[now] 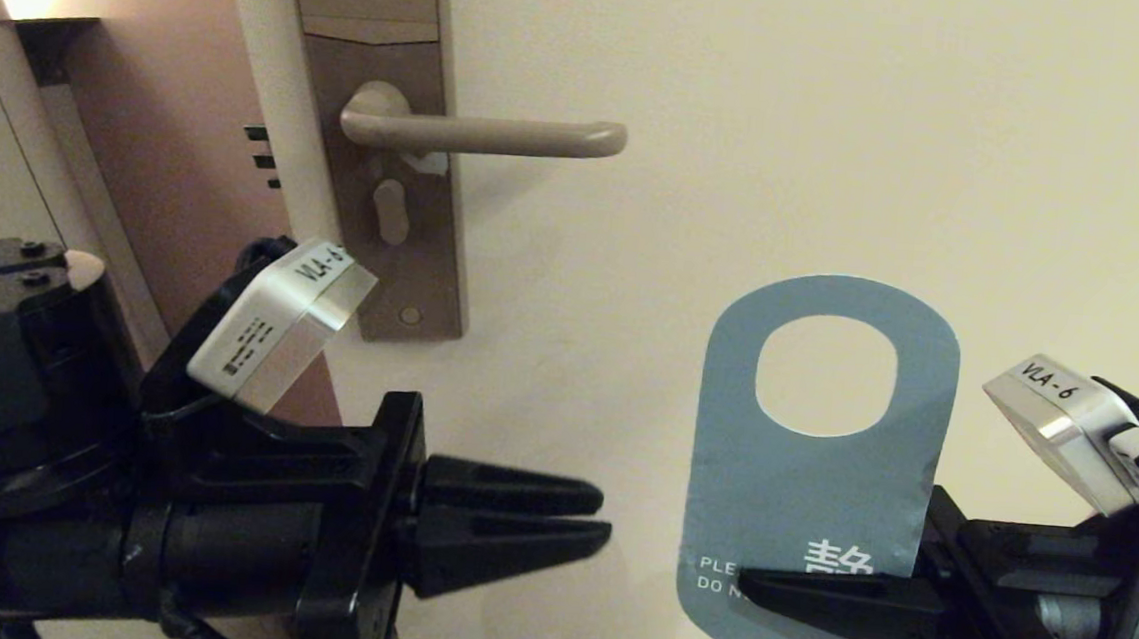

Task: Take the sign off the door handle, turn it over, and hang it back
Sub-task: Hang the sign back with the other side facing out

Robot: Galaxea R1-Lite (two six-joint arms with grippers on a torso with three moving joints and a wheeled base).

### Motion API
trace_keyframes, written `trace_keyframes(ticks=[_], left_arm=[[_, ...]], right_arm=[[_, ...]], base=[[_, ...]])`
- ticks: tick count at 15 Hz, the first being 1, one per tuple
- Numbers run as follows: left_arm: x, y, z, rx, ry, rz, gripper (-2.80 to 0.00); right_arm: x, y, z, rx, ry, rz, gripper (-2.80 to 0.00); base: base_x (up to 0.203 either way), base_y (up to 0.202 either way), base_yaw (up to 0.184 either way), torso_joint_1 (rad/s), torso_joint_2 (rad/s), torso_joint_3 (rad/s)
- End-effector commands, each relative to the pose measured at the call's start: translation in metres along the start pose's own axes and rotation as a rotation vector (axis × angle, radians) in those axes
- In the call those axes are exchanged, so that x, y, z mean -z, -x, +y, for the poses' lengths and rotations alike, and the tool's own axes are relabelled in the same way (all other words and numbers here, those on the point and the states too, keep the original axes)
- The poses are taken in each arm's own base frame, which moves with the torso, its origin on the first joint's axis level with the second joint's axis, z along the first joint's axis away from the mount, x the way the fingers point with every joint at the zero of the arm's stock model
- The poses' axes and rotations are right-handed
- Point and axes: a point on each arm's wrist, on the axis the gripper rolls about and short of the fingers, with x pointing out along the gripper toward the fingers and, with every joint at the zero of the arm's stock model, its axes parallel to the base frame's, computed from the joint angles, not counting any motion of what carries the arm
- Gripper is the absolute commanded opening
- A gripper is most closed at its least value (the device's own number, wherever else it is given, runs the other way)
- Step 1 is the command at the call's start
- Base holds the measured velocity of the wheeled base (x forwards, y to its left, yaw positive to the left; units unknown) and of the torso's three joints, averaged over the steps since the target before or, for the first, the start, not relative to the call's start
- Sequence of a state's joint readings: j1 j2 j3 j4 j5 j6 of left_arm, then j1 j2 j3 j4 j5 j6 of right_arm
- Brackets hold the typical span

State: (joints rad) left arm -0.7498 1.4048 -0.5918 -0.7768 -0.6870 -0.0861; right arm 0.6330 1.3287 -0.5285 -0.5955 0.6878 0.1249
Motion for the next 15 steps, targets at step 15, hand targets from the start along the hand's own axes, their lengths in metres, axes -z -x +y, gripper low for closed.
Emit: trace_keyframes(ticks=[15], left_arm=[[0.030,0.113,-0.030,-0.388,-0.050,-0.033,-2.80]], right_arm=[[0.002,-0.002,-0.007,0.189,0.032,-0.028,-2.80]], base=[[0.000,0.000,0.000,0.000,0.00,0.000]])
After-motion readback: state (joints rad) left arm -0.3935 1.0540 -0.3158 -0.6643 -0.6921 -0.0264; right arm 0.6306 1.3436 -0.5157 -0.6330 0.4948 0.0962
